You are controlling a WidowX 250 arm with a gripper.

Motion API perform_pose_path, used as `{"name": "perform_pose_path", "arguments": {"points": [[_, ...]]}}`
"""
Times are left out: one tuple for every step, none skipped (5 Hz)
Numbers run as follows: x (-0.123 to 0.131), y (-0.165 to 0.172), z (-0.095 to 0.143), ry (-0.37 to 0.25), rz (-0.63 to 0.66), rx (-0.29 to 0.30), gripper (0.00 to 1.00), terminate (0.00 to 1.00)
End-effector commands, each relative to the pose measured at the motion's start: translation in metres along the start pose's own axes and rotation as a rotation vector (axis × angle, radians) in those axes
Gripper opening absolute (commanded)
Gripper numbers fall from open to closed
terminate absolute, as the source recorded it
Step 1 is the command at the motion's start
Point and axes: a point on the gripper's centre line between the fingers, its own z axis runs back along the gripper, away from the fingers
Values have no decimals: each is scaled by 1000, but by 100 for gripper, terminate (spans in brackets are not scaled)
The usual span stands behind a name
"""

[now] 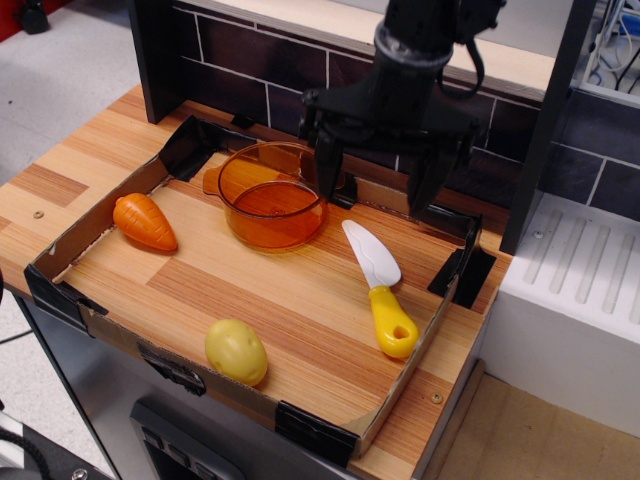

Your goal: Put carrot in pot

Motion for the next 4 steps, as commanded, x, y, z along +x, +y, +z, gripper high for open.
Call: {"name": "perform_pose_path", "arguments": {"points": [[-2,63,21,-36,184,-80,100,0],[-9,102,20,-127,372,-102,100,0],[-6,131,4,-129,494,-57,100,0],[4,149,-17,-205,635,-53,100,0]]}}
